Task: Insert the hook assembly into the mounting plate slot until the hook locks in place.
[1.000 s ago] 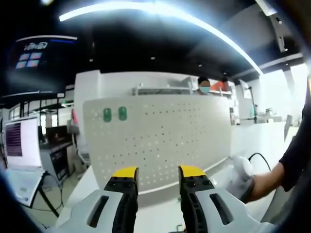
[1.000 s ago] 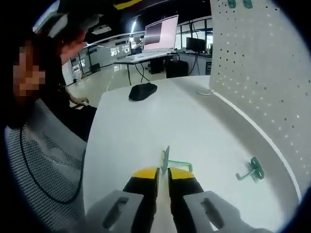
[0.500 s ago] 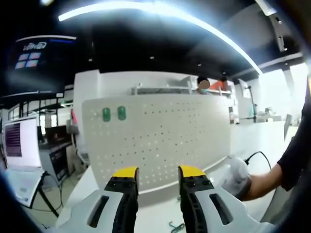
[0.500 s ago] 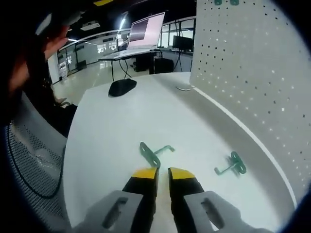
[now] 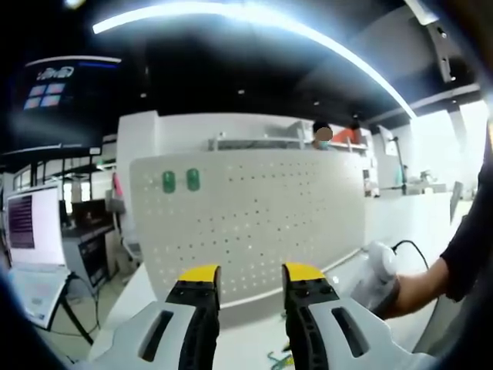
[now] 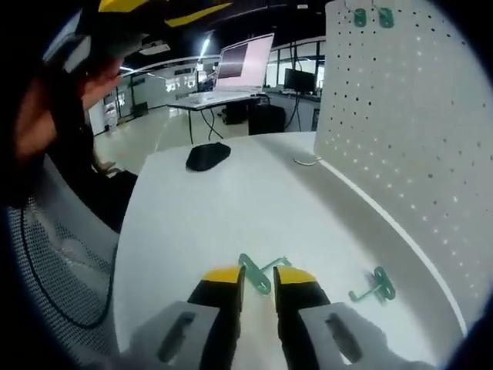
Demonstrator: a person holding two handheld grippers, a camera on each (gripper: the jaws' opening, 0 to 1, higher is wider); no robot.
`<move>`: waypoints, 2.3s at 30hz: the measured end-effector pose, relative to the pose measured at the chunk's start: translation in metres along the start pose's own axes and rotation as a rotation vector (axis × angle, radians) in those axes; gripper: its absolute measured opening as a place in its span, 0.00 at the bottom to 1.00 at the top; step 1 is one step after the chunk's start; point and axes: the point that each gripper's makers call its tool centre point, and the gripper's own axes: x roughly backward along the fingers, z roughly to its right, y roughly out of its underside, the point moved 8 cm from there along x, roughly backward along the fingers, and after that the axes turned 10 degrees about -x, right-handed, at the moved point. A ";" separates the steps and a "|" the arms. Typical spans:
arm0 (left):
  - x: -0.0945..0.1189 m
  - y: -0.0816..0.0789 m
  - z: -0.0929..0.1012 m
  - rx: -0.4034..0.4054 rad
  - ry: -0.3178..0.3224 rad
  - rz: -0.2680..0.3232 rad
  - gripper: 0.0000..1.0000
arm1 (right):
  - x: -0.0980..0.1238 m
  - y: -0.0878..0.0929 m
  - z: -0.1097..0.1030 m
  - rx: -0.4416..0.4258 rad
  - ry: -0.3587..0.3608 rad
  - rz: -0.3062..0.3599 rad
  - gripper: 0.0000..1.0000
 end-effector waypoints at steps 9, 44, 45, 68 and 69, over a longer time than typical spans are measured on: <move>0.000 0.001 0.001 -0.001 0.007 -0.003 0.32 | -0.006 0.006 -0.001 0.080 -0.031 -0.018 0.05; -0.005 0.014 0.003 0.050 0.037 -0.081 0.33 | 0.036 -0.021 -0.025 0.316 -0.125 0.052 0.00; -0.005 0.014 0.003 0.051 0.041 -0.084 0.33 | 0.038 -0.022 -0.028 0.332 -0.121 0.054 0.00; -0.011 0.053 0.020 0.189 0.207 -0.328 0.26 | 0.056 -0.031 -0.045 0.413 -0.137 0.078 0.00; -0.011 0.053 0.021 0.192 0.211 -0.332 0.26 | 0.057 -0.031 -0.046 0.417 -0.140 0.080 0.00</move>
